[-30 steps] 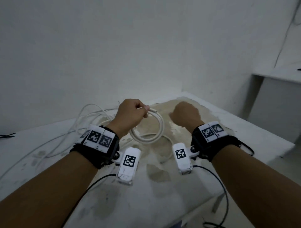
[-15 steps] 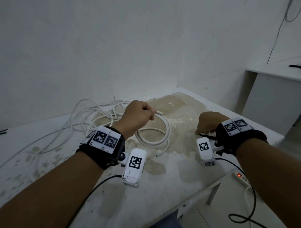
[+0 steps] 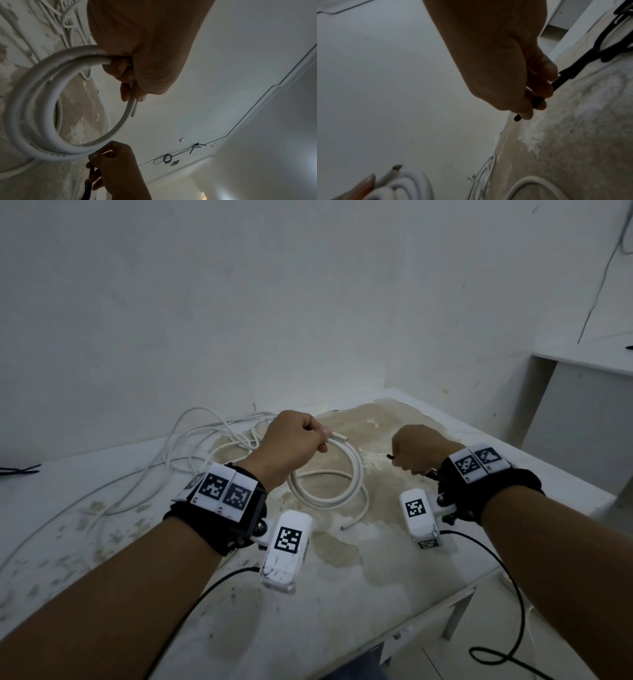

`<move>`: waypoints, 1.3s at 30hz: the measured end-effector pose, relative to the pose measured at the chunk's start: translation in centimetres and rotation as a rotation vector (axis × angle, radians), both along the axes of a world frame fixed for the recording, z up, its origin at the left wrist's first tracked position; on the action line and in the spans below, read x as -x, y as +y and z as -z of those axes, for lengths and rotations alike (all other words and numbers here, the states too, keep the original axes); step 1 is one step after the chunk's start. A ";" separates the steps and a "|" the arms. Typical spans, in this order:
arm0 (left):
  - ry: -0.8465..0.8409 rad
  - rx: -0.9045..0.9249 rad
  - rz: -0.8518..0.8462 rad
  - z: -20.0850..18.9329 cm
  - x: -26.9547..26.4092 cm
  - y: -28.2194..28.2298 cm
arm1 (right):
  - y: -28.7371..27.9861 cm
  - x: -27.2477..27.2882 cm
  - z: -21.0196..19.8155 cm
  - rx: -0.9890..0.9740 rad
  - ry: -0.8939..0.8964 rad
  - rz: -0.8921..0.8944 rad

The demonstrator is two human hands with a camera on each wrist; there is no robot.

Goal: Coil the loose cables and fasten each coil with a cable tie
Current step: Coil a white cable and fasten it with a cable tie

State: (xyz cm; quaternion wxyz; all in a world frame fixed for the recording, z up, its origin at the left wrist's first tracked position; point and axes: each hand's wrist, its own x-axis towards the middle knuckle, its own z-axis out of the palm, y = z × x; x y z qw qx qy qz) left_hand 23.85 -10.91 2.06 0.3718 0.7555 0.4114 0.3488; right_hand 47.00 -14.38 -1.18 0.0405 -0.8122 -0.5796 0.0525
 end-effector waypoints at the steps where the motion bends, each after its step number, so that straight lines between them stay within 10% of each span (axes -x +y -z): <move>1: -0.003 0.002 -0.003 0.0 0.1 0.0 | 0.2 0.4 0.1 0.017 0.022 -0.031; 13: -0.013 0.010 -0.004 0.4 0.7 0.7 | -0.5 -0.1 1.4 0.031 -0.105 0.193; 21: -0.034 0.033 0.017 0.1 1.7 1.0 | 1.2 1.1 1.2 -0.152 -0.096 0.038; 27: -0.084 0.037 0.031 -0.6 3.8 1.5 | 4.5 6.7 -1.7 -0.609 0.145 -0.379; 39: -0.111 -0.070 -0.209 -1.5 11.6 3.3 | 8.3 17.4 -4.5 -0.739 0.771 -0.741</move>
